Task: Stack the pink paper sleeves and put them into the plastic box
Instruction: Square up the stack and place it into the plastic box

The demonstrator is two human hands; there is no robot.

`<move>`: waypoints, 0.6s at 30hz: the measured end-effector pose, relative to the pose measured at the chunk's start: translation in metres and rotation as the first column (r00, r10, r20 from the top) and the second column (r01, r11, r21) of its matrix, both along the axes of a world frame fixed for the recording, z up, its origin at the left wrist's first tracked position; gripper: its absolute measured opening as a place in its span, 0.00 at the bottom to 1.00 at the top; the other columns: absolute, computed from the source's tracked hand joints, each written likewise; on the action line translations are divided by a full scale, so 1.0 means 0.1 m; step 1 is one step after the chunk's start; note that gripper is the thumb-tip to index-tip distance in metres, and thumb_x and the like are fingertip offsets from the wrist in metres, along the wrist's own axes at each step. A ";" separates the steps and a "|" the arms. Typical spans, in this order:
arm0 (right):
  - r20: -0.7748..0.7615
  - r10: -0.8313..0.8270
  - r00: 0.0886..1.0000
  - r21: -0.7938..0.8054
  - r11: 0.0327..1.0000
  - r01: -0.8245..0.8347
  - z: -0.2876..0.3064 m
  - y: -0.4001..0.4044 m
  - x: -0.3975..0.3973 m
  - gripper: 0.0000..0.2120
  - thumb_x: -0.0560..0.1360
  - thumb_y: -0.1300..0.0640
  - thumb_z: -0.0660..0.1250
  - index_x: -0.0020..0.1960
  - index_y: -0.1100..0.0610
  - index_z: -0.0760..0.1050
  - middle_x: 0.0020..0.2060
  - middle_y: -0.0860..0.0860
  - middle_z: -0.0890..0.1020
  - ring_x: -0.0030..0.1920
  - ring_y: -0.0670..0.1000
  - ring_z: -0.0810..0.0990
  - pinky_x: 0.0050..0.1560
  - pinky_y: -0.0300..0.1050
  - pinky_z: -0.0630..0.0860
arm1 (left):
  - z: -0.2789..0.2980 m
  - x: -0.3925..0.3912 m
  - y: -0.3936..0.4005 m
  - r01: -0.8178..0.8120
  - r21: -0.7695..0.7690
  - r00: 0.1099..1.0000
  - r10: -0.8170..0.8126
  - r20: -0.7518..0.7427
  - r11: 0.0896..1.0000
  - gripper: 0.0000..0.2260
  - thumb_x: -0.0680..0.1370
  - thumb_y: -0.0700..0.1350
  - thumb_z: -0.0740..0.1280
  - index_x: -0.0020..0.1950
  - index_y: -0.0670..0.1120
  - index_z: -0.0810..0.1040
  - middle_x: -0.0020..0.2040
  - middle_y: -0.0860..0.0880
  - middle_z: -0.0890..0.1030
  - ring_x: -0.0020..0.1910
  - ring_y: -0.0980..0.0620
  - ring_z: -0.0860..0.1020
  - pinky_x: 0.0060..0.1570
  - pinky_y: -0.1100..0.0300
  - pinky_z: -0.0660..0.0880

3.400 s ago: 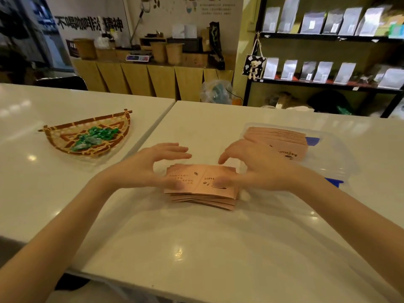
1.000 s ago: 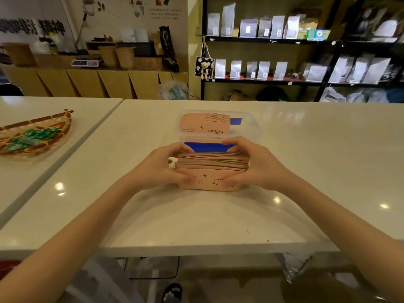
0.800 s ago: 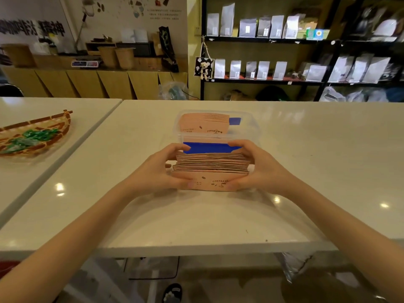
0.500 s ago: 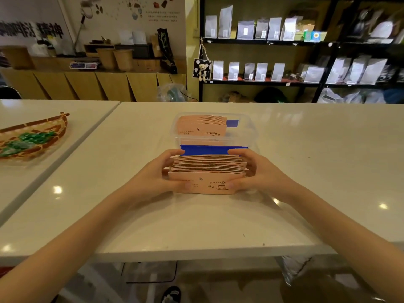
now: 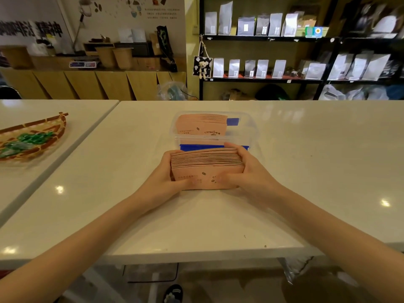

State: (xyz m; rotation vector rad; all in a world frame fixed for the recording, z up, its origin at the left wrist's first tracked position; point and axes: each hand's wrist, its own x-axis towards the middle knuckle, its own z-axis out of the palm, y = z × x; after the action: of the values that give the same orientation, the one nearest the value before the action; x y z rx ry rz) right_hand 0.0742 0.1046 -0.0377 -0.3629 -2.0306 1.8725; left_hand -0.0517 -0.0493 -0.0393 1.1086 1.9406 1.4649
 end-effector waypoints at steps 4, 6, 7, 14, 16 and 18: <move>0.005 -0.092 0.996 -0.023 0.995 0.092 -0.05 -0.02 -0.01 0.35 0.62 0.67 0.72 0.61 0.43 0.63 0.56 0.45 0.76 0.56 0.49 0.77 0.48 0.43 0.80 | 0.00 0.05 0.02 -0.031 0.046 0.999 0.030 0.028 0.998 0.30 0.70 0.33 0.66 0.64 0.55 0.57 0.49 0.61 0.73 0.43 0.68 0.77 0.36 0.75 0.73; -0.004 -0.127 0.992 -0.040 0.991 0.127 -0.07 -0.05 -0.02 0.35 0.63 0.67 0.71 0.64 0.46 0.63 0.55 0.45 0.75 0.56 0.48 0.77 0.49 0.44 0.79 | 0.00 0.09 0.04 -0.051 0.066 0.997 0.047 0.065 0.997 0.29 0.71 0.33 0.64 0.64 0.57 0.57 0.48 0.61 0.73 0.42 0.67 0.77 0.35 0.75 0.74; -0.008 -0.139 0.990 -0.042 0.989 0.139 -0.08 -0.07 -0.03 0.34 0.64 0.68 0.69 0.65 0.47 0.63 0.55 0.44 0.75 0.55 0.48 0.77 0.50 0.45 0.79 | 0.00 0.10 0.05 -0.059 0.079 0.994 0.051 0.096 0.995 0.28 0.72 0.33 0.63 0.63 0.56 0.58 0.48 0.61 0.74 0.41 0.68 0.77 0.33 0.74 0.74; 0.012 -0.077 0.997 -0.055 0.995 0.078 -0.05 0.00 -0.02 0.26 0.68 0.70 0.63 0.62 0.50 0.68 0.54 0.47 0.79 0.55 0.49 0.78 0.49 0.45 0.79 | -0.01 0.02 0.00 -0.032 0.085 0.978 0.014 0.207 0.996 0.23 0.72 0.31 0.62 0.59 0.56 0.67 0.51 0.58 0.78 0.43 0.66 0.80 0.36 0.68 0.78; 0.058 0.004 0.998 0.027 1.000 -0.005 0.01 0.08 0.02 0.25 0.68 0.69 0.65 0.61 0.51 0.68 0.53 0.45 0.79 0.53 0.48 0.79 0.45 0.41 0.80 | 0.01 -0.04 -0.03 0.009 0.062 0.987 -0.019 0.160 0.998 0.21 0.71 0.32 0.65 0.55 0.56 0.70 0.51 0.57 0.78 0.45 0.63 0.80 0.37 0.67 0.78; 0.109 0.061 0.992 0.117 0.990 -0.074 0.07 0.17 0.06 0.22 0.69 0.65 0.68 0.60 0.52 0.70 0.53 0.45 0.79 0.54 0.48 0.79 0.46 0.41 0.80 | 0.02 -0.12 -0.06 0.036 0.013 0.999 -0.037 0.014 0.999 0.21 0.68 0.36 0.70 0.52 0.58 0.72 0.51 0.57 0.80 0.50 0.60 0.79 0.44 0.66 0.78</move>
State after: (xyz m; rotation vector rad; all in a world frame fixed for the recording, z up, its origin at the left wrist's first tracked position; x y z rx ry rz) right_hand 0.0800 0.1212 -0.0307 -0.3721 -2.2398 1.7932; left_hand -0.0640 -0.0553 -0.0370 1.1300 1.8940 1.4636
